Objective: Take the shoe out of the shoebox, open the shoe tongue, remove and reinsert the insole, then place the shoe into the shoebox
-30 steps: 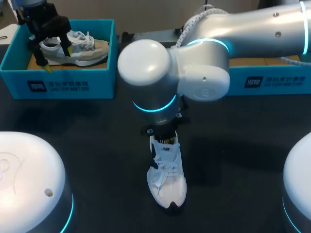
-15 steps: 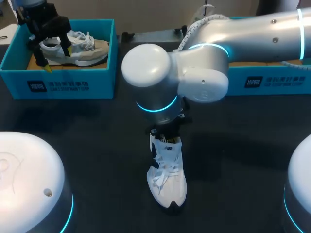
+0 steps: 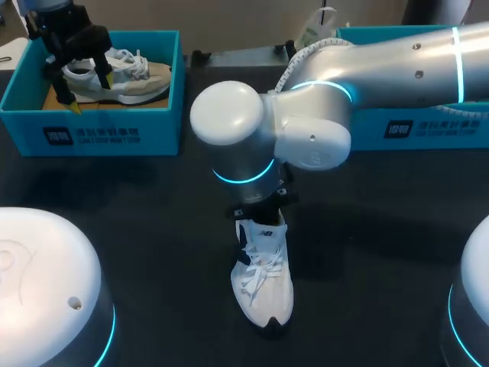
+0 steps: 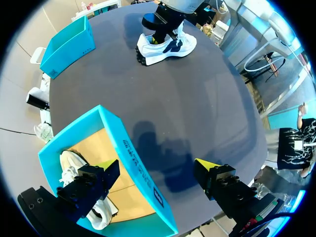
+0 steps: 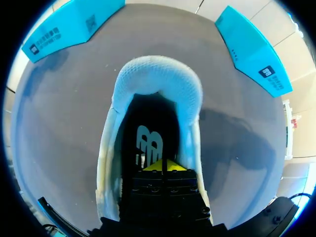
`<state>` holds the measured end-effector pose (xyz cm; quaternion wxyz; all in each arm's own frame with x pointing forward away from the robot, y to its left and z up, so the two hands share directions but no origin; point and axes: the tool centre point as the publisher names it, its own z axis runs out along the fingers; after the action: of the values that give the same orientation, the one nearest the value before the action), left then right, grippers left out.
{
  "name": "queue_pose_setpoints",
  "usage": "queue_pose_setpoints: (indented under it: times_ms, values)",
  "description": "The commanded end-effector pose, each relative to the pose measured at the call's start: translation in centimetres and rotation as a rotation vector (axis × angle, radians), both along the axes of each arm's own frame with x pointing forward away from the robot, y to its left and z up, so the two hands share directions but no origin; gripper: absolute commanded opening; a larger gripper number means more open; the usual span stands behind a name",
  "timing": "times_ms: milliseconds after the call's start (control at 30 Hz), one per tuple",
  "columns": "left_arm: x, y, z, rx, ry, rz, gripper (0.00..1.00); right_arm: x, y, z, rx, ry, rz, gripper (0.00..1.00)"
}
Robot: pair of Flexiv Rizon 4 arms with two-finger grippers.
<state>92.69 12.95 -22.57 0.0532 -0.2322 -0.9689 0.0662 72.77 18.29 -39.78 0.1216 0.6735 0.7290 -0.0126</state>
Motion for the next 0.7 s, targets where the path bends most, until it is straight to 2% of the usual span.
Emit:
queue_pose_setpoints:
  times_ms: [33,167,300,467,700]
  values:
    - [0.0,0.0,0.0,0.001,0.000,-0.001,1.00,0.2,0.4,-0.1,0.001,-0.013,0.007,0.00]
    - [0.0,0.0,0.0,0.001,0.000,-0.001,1.00,0.6,0.8,1.8,-0.026,-0.050,0.014,0.00]
    - [0.0,0.0,0.0,0.001,0.000,-0.001,1.00,1.6,1.1,2.2,-0.008,-0.069,0.032,0.00]
    - [0.0,0.0,0.0,0.001,0.000,-0.001,1.00,2.7,1.4,1.1,0.044,-0.048,0.045,0.00]
    - [0.0,0.0,0.0,0.001,0.000,-0.001,1.00,3.5,1.8,-1.9,0.095,0.009,0.044,0.00]
